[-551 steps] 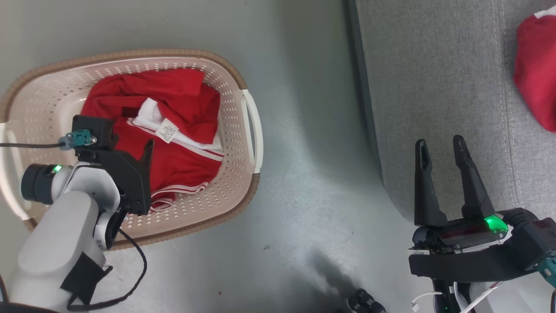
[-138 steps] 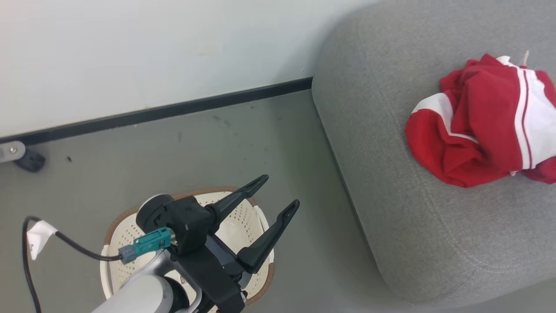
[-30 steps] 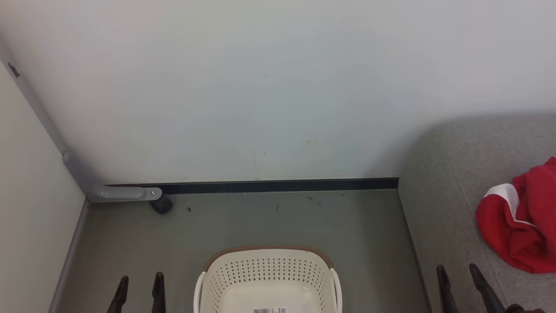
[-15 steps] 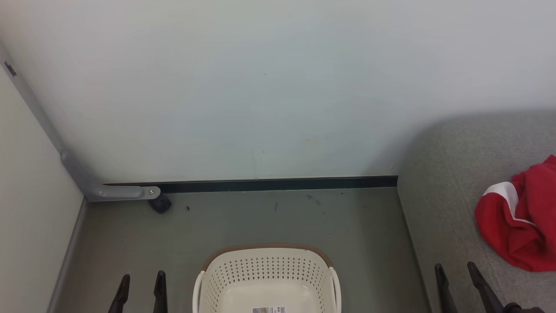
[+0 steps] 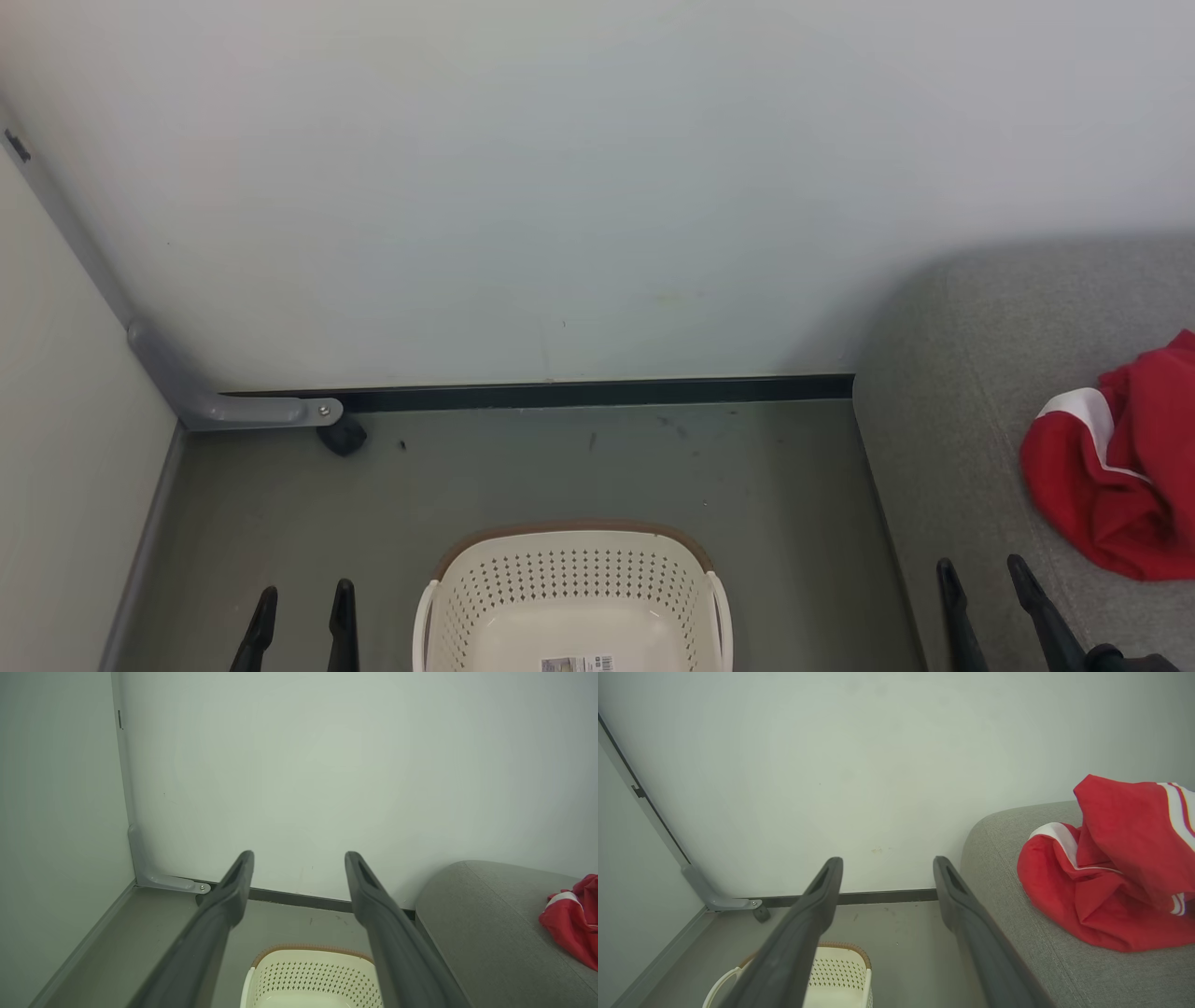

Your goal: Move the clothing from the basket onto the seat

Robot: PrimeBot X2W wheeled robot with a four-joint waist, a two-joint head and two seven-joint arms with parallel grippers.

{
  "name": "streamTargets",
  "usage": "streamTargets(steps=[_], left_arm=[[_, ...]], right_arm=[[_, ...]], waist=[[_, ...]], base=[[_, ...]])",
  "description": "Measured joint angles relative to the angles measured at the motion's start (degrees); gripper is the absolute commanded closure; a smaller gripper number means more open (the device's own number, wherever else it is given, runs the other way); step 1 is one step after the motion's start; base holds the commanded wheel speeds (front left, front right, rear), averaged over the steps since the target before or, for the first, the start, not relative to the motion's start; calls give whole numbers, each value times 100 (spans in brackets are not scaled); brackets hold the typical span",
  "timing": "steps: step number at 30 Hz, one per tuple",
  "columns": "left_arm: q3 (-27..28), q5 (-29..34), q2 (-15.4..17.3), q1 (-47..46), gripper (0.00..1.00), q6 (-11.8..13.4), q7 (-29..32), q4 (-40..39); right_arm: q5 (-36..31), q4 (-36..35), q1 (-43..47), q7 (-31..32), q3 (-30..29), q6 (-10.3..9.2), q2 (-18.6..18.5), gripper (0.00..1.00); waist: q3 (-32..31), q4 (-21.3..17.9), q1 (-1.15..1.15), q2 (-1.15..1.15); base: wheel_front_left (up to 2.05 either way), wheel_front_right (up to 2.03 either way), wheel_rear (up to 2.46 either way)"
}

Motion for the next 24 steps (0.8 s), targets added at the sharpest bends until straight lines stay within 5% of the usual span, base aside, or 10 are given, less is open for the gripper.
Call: streamTargets(steps=[11, 12, 24], left_arm=[[53, 13, -87, 1, 0, -88, 0, 3], [48, 9, -94, 1, 100, -102, 3, 22], [108, -355, -248, 24, 100, -172, 170, 409]], right_arm=[[-24, -1, 1, 0, -103, 53, 56, 0], [-22, 16, 3, 7, -102, 52, 63, 100], [383, 391, 127, 160, -171, 102, 255, 100]], waist=[[34, 15, 0, 0], [36, 17, 0, 0], [22, 23, 0, 0]], base=[[0, 0, 0], [0, 0, 0], [0, 0, 0]])
